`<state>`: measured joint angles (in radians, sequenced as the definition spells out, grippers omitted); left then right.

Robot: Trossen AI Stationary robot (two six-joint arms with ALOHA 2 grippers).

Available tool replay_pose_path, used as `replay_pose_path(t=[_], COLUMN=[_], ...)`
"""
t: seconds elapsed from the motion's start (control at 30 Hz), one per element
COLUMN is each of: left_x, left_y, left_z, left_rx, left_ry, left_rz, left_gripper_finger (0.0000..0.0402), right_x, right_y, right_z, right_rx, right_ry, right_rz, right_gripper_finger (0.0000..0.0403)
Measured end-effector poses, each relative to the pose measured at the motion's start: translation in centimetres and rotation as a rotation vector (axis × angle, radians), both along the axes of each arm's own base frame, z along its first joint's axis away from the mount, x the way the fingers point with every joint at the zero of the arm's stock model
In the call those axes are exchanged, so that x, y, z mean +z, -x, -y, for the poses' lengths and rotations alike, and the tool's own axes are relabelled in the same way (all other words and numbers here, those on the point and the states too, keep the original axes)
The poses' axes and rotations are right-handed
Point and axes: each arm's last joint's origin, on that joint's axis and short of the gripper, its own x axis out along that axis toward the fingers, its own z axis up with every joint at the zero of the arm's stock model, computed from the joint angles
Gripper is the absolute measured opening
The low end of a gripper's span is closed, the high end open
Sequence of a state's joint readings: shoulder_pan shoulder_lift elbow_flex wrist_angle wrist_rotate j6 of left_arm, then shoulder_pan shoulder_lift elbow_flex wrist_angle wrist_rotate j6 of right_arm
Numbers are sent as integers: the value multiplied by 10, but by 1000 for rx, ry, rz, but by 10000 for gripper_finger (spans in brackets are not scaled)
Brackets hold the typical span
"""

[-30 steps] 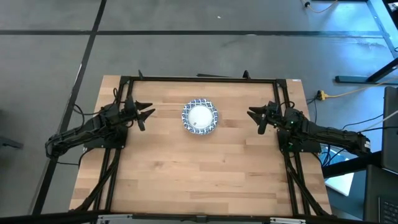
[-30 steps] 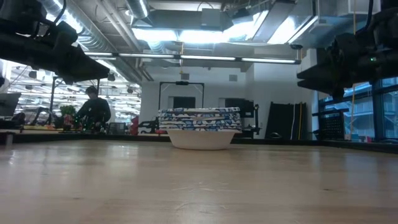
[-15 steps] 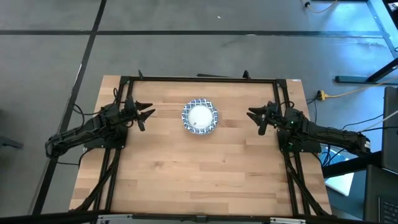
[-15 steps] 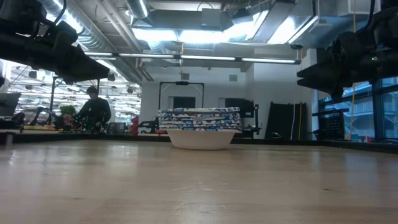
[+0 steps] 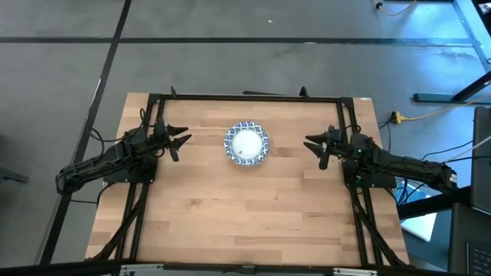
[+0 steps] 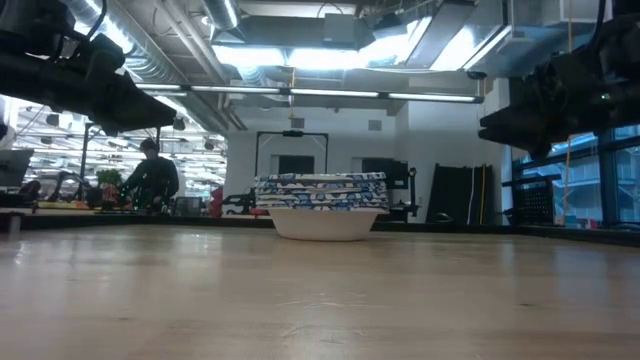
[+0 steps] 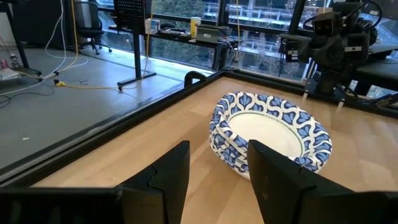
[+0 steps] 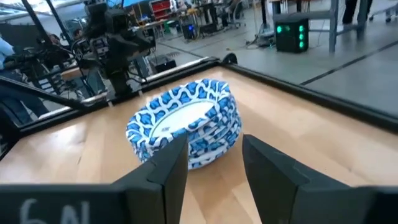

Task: Nest bowls inside each other
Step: Return to Home Position

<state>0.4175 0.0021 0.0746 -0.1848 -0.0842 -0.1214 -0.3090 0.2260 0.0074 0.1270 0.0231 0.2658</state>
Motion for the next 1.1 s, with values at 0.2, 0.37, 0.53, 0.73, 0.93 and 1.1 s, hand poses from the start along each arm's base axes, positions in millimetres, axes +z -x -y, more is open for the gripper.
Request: replay_pose_path(t=[0.2, 0.37, 0.53, 0.73, 0.93, 1.1], left_x=[0, 0, 0, 0, 0, 0], left_y=[0, 0, 0, 0, 0, 0], left_z=[0, 0, 0, 0, 0, 0], left_rx=[0, 0, 0, 1, 1, 1], left_ry=[0, 0, 0, 0, 0, 0], left_rz=[0, -1, -1, -1, -1, -1], left_gripper_finger=[154, 154, 154, 154, 154, 154], right_x=[-9, -11, -11, -11, -11, -11], right_y=[1, 1, 1, 1, 1, 1], right_z=[0, 0, 0, 0, 0, 0], right_rx=[-2, -3, -3, -3, -3, -4], right_ry=[-41, -47, -49, -49, -50, -49], right_rz=[-84, -100, -100, -100, -100, -100], right_gripper_finger=[154, 154, 154, 154, 154, 154])
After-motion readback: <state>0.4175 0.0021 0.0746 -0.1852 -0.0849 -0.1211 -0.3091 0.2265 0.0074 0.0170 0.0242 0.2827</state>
